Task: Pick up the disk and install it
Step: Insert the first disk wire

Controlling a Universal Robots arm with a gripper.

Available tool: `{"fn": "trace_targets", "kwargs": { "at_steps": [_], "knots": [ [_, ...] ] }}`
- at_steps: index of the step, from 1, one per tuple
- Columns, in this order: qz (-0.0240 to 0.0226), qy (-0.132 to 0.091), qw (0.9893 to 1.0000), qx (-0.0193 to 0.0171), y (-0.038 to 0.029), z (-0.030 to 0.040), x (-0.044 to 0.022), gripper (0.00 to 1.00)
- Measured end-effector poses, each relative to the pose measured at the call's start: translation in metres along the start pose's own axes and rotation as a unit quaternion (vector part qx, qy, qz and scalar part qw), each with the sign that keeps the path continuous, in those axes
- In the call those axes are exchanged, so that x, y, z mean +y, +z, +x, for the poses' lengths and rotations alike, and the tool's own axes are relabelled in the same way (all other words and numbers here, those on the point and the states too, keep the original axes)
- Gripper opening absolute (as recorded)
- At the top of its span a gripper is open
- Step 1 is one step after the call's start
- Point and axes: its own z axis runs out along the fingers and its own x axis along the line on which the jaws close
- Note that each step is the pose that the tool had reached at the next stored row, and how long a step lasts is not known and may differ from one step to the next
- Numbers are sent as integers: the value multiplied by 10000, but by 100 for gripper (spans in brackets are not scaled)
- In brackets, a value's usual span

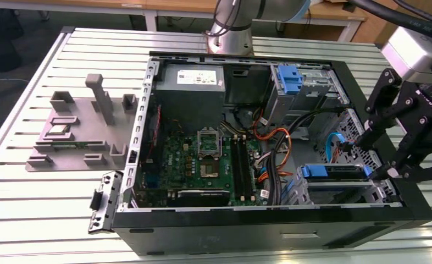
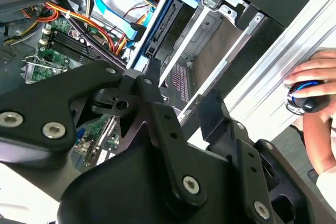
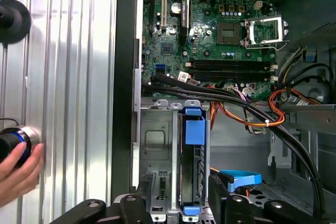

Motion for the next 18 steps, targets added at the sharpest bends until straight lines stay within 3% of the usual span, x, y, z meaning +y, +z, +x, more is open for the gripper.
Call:
{"fn": "trace_targets", "kwargs": {
  "at_steps": [1,5,7,10,15,18],
  "knots": [
    [0,0,10000,-5,0,1,0,55],
    [0,-13,9997,-243,12,0,0,55],
    [1,-17,9995,-306,30,-4,-1,55],
    [8,-18,9995,-312,78,-51,-4,55],
    [11,-18,9995,-311,130,-219,-6,55],
    [11,-17,9996,-289,157,-245,-17,55]
  ]
}}
